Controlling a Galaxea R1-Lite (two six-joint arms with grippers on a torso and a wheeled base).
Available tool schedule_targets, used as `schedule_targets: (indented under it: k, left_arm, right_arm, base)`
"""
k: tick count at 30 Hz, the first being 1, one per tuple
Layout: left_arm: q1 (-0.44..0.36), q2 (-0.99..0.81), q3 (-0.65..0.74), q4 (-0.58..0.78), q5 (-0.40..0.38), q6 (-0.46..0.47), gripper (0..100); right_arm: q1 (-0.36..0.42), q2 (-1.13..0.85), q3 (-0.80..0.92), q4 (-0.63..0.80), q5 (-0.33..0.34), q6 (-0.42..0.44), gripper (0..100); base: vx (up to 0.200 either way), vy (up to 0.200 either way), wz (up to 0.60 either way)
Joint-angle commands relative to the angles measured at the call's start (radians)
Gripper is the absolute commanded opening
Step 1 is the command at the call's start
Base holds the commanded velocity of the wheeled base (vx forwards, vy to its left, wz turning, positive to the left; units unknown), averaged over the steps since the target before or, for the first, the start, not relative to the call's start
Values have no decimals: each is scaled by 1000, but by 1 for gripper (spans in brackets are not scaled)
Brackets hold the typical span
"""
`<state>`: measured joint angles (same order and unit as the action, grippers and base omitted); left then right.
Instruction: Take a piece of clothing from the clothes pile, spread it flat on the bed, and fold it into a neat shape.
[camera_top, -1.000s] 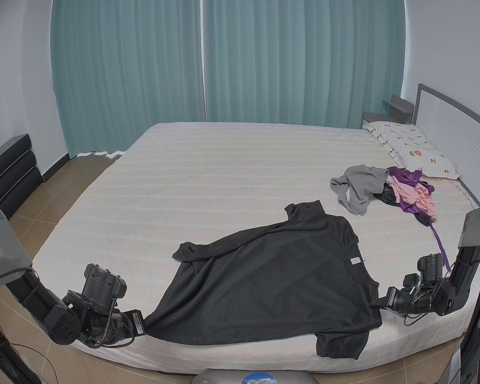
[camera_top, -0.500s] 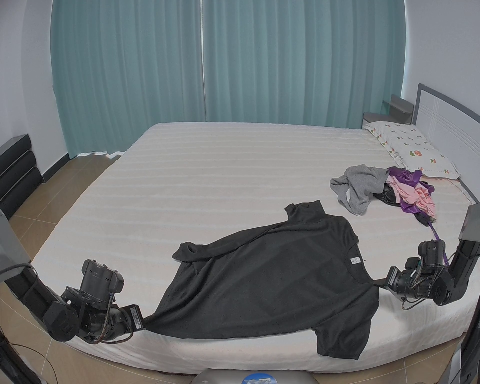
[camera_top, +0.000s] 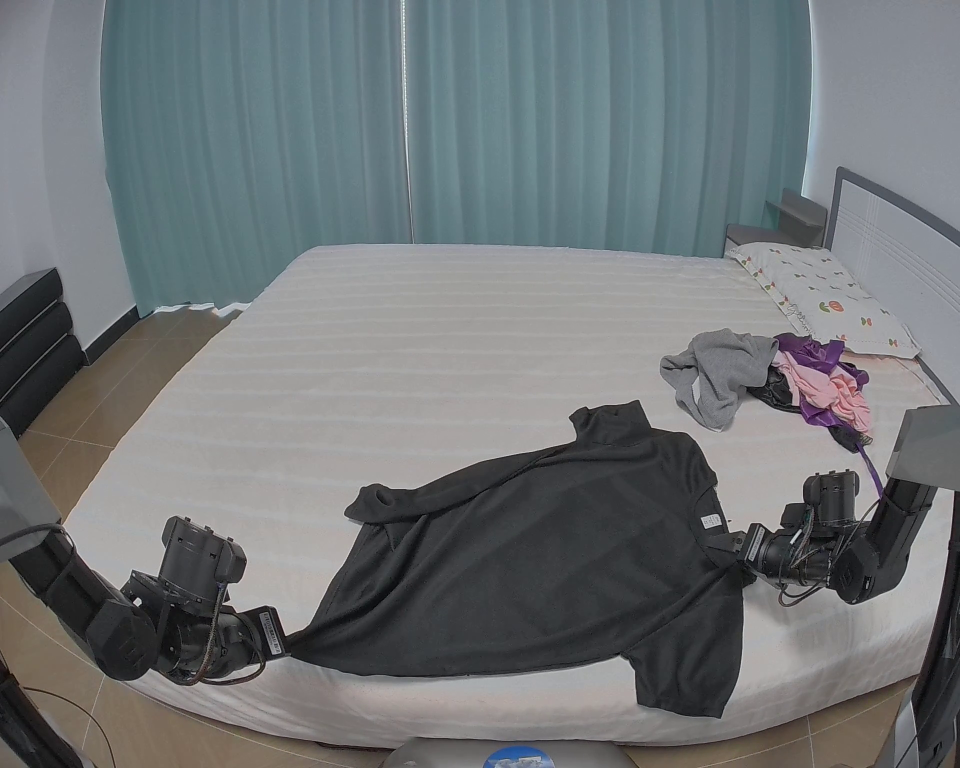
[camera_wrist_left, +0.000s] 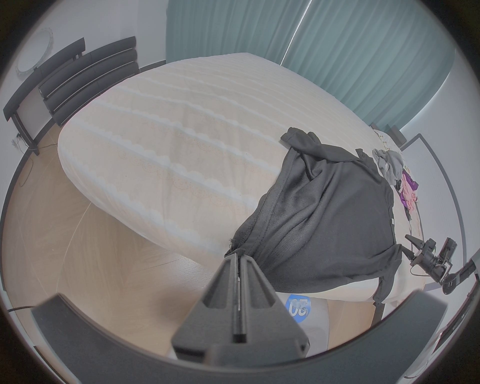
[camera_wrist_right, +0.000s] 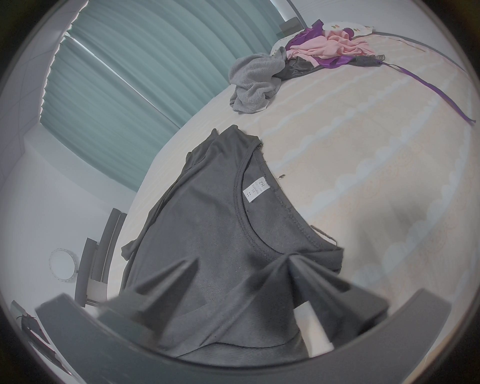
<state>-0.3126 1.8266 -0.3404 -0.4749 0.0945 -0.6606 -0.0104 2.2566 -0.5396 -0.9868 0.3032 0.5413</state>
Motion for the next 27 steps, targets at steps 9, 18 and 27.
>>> schedule_targets:
  k: [9,18,27]
  left_arm:
    - [0,2,0,-1,-1,-1,0]
    - [0,-6,1,-1,1,-1,0]
    - [0,-6,3,-1,-1,-1,0]
  right_arm:
    - [-49,-123,128,8,86,-95,100]
    - [-17,-98,286,-4,120,-273,100]
    - [26,-5,273,-50,114,-268,100]
  base:
    - [0,0,0]
    - [0,0,0]
    - [0,0,0]
